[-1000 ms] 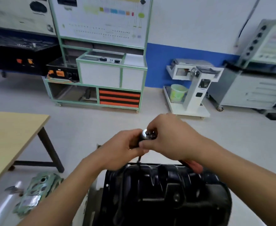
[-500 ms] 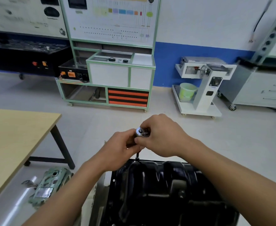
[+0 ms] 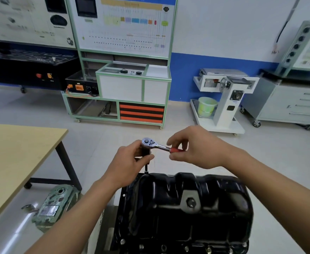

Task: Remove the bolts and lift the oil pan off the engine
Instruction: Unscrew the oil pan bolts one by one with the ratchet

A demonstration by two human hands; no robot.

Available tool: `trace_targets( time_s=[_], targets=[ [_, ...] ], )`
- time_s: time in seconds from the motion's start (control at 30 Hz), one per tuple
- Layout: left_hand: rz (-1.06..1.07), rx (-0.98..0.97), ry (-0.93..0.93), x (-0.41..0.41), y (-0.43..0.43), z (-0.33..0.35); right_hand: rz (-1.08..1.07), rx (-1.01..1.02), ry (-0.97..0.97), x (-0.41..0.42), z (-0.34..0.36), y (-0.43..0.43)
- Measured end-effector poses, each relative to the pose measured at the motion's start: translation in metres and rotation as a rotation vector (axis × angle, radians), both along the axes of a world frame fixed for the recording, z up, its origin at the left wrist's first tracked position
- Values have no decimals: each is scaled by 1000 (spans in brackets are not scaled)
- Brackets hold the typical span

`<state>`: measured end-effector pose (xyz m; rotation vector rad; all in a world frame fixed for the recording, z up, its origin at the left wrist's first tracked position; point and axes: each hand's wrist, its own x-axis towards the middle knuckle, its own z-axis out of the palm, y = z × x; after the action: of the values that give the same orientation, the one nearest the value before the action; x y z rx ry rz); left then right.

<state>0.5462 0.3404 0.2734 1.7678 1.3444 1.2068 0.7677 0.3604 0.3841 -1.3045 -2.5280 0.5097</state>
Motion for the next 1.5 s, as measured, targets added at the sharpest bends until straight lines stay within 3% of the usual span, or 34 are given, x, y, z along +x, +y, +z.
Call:
trace_targets(
  time_s=[0.23,0.37,0.53,0.67,0.8,1.0,1.27,1.5],
  targets=[
    [195,39,-13,21,-4,-8,-47,22,59,40,-16,-18],
    [334,73,4,31,-5,-6,6,-60,187,36,-26,-33],
    [342,73,7,31,-4,-5,68,-75,282,34,-38,-32],
    [315,31,84,24,-2,0,29,79,189,41,-29,2],
    [171,-54,-2,28,-2,4,-58,255,-9,35,-30,39],
    [-108,-114,-21,31,-7,16,32,417,71,15,-37,46],
    [64,-59,-94,29,-3,15,-28,373,-54,33,-29,23],
    [149,-31,-93,39,6,12,-37,168,-67,19,-24,-43]
  ],
)
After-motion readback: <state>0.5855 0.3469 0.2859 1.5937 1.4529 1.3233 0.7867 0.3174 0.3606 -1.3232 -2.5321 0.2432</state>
